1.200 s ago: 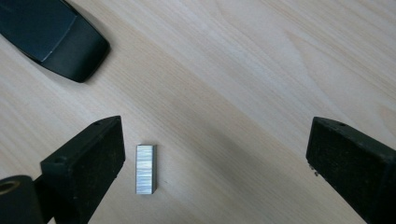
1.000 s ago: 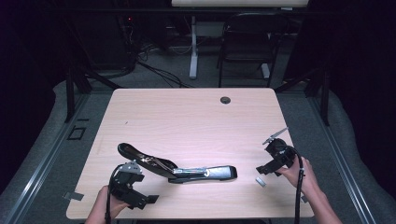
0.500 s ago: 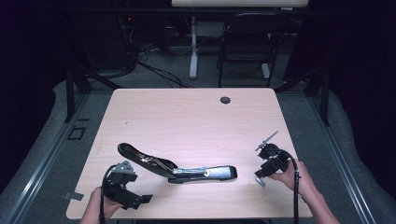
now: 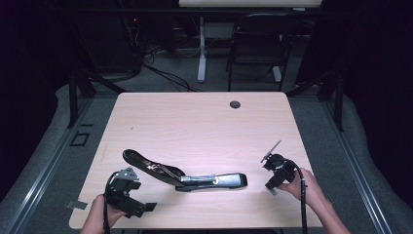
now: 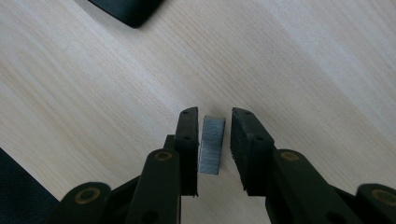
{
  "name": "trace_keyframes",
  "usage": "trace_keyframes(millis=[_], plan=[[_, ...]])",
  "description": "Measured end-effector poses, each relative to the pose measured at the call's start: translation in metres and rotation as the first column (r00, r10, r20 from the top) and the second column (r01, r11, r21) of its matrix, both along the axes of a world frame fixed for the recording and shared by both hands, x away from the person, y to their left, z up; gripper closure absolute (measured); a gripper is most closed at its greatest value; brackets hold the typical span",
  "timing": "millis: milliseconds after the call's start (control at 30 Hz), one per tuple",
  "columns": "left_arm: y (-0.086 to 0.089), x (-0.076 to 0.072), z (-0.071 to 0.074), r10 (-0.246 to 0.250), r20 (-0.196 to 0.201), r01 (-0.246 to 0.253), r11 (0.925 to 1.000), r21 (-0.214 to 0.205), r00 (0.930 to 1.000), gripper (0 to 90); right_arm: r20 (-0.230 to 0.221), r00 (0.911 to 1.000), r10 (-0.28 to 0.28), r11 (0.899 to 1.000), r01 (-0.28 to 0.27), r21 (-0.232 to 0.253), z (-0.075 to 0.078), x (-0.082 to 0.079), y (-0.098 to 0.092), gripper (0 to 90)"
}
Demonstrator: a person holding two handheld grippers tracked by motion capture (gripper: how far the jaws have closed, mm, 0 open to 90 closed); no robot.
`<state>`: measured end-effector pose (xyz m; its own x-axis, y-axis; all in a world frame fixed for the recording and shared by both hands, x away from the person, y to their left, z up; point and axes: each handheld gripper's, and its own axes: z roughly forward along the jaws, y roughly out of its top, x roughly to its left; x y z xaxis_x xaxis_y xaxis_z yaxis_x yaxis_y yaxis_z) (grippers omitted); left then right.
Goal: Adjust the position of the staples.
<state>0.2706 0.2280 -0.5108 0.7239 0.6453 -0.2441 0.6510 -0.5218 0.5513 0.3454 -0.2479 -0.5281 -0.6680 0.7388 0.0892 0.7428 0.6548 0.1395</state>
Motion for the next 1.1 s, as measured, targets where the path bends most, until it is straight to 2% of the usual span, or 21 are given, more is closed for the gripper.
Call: trace_keyframes(millis=[33, 167, 367, 400, 433, 467, 533, 767, 800, 900, 1000, 1033, 1067, 1100], plan=[[0.000, 0.000, 0.000, 0.001, 0.000, -0.001, 1.0000, 0.001, 1.0000, 0.5, -0.010, 0.9998, 0.020, 0.999, -0.020, -0.030, 0.002, 0.001, 0.000, 72.5], [0.002, 0.002, 0.000, 0.010, -0.003, -0.010, 0.9999, 0.002, 0.9999, 0.5, -0.020, 0.9994, 0.027, 0.998, -0.029, -0.058, -0.001, 0.003, 0.001, 73.0], [0.002, 0.003, -0.001, 0.009, -0.007, -0.009, 1.0000, -0.001, 0.9999, 0.5, -0.029, 0.9993, 0.026, 0.997, -0.028, -0.075, -0.004, 0.003, 0.003, 76.4], [0.002, 0.003, -0.001, 0.009, -0.008, -0.009, 1.0000, -0.003, 0.9999, 0.5, 0.004, 0.9996, -0.026, 0.999, 0.026, -0.023, -0.010, -0.001, 0.004, 77.2], [0.002, 0.003, -0.001, 0.009, -0.009, -0.009, 1.0000, -0.003, 0.9999, 0.4, 0.016, 0.9992, -0.037, 0.999, 0.037, -0.013, -0.011, -0.002, 0.005, 77.2], [0.002, 0.003, -0.001, 0.008, -0.008, -0.008, 1.0000, -0.004, 0.9999, 0.4, 0.010, 0.9992, -0.038, 0.999, 0.038, -0.010, -0.011, -0.002, 0.005, 77.3], [0.002, 0.003, -0.001, 0.012, -0.008, -0.012, 0.9999, -0.008, 0.9999, 0.5, -0.031, 0.9993, 0.021, 0.996, -0.023, -0.083, -0.006, 0.003, 0.004, 77.5], [0.003, 0.005, -0.002, 0.019, -0.017, -0.019, 0.9998, -0.009, 0.9997, 0.5, -0.033, 0.9991, 0.025, 0.996, -0.028, -0.084, -0.007, 0.003, 0.005, 77.9], [0.003, 0.005, -0.002, 0.019, -0.018, -0.020, 0.9998, -0.009, 0.9997, 0.5, -0.026, 0.9996, 0.012, 0.998, -0.014, -0.066, -0.008, 0.001, 0.005, 78.0], [0.005, 0.006, -0.002, 0.028, -0.015, -0.028, 0.9995, -0.012, 0.9995, 0.5, -0.027, 0.9994, 0.020, 0.997, -0.022, -0.072, -0.008, 0.001, 0.005, 78.1], [0.005, 0.006, -0.002, 0.033, -0.016, -0.034, 0.9993, -0.014, 0.9993, 0.5, -0.017, 0.9998, 0.011, 0.998, -0.012, -0.057, -0.007, 0.001, 0.003, 78.1], [0.006, 0.006, -0.002, 0.033, -0.015, -0.033, 0.9993, -0.014, 0.9993, 0.5, -0.025, 0.9993, 0.028, 0.997, -0.030, -0.070, -0.005, 0.002, 0.003, 78.1], [0.006, 0.006, -0.002, 0.034, -0.015, -0.034, 0.9993, -0.015, 0.9993, 0.5, 0.000, 1.0000, -0.003, 0.999, 0.003, -0.042, -0.007, 0.000, 0.003, 78.1], [0.006, 0.006, -0.002, 0.038, -0.016, -0.038, 0.9991, -0.017, 0.9992, 0.5, -0.006, 0.9999, 0.010, 0.999, -0.010, -0.051, -0.005, 0.001, 0.002, 78.2]])
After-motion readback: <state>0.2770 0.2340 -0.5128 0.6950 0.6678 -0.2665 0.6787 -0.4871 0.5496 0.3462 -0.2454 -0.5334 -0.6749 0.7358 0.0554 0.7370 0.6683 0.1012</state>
